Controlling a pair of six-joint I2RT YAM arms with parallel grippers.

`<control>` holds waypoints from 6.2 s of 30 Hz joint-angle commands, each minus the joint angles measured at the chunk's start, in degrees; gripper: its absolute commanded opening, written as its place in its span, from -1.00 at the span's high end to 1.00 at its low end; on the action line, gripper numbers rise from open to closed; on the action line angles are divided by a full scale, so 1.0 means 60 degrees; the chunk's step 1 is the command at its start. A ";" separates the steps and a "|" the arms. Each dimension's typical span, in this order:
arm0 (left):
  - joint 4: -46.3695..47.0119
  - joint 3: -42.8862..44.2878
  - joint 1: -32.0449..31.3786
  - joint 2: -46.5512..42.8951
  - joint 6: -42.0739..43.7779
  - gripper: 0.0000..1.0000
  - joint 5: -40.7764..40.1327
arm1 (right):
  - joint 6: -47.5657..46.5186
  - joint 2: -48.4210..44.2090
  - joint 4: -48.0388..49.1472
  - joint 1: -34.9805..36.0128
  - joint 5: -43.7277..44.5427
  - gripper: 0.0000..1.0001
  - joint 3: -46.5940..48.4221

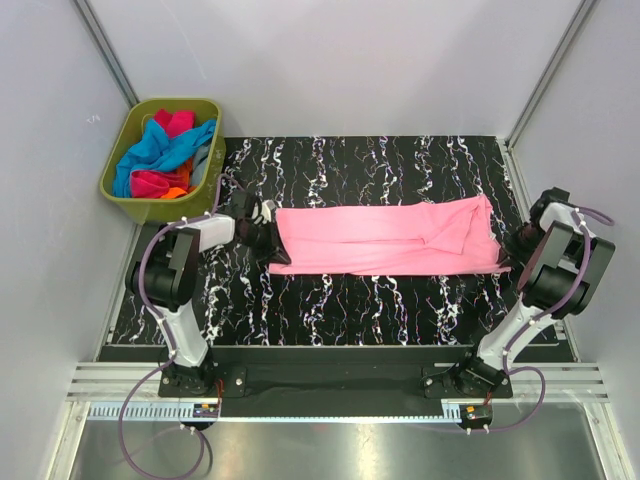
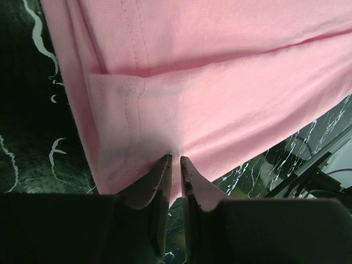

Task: Fold and stack the t-shirts
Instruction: Fold the tshirt

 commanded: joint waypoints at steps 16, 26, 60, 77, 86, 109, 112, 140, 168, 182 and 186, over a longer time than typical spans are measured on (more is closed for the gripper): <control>-0.0690 0.0137 -0.0024 -0.2284 0.0380 0.30 0.0648 | 0.0245 -0.1103 -0.0958 0.0129 -0.1888 -0.15 0.1672; -0.0147 -0.0579 -0.0024 -0.1404 0.0481 0.34 -0.0155 | 0.0581 0.0142 0.0683 0.1228 -0.3841 -0.14 0.1263; -0.0030 -0.0947 -0.0010 -0.2897 0.0247 0.33 -0.0303 | -0.0224 0.1944 0.0948 0.1331 -0.2962 -0.08 0.2726; 0.0028 -0.0155 0.0034 -0.1081 0.0569 0.34 -0.0024 | 0.0141 0.2603 0.0713 0.1331 -0.2859 0.08 0.3517; 0.0029 -0.0141 0.0078 -0.0729 0.0687 0.34 0.0005 | 0.0567 0.2824 0.0713 0.1389 -0.2962 0.39 0.3796; -0.0527 -0.0127 0.0078 -0.1591 0.0833 0.31 -0.0288 | 0.0099 0.1727 -0.1627 0.1375 -0.0106 0.09 0.4866; -0.0732 0.0239 0.0078 -0.1725 0.0877 0.28 -0.0347 | 0.0113 0.1215 -0.1894 0.1375 -0.0046 0.02 0.4720; -0.0777 0.0299 0.0078 -0.1506 0.0716 0.26 0.0122 | -0.0034 -0.0005 0.0947 0.1419 -0.4207 0.09 -0.0452; -0.0762 0.0006 0.0078 -0.1476 0.0789 0.27 -0.0068 | 0.1036 0.0918 0.1167 0.2252 -0.4881 1.00 0.1423; -0.0762 -0.0126 0.0078 -0.1491 0.0804 0.27 -0.0156 | 0.1153 0.2310 0.0977 0.2707 -0.5115 1.00 0.3048; -0.0777 -0.0141 0.0078 -0.1505 0.0775 0.27 -0.0200 | 0.1124 0.2559 0.0860 0.2912 -0.5159 1.00 0.3444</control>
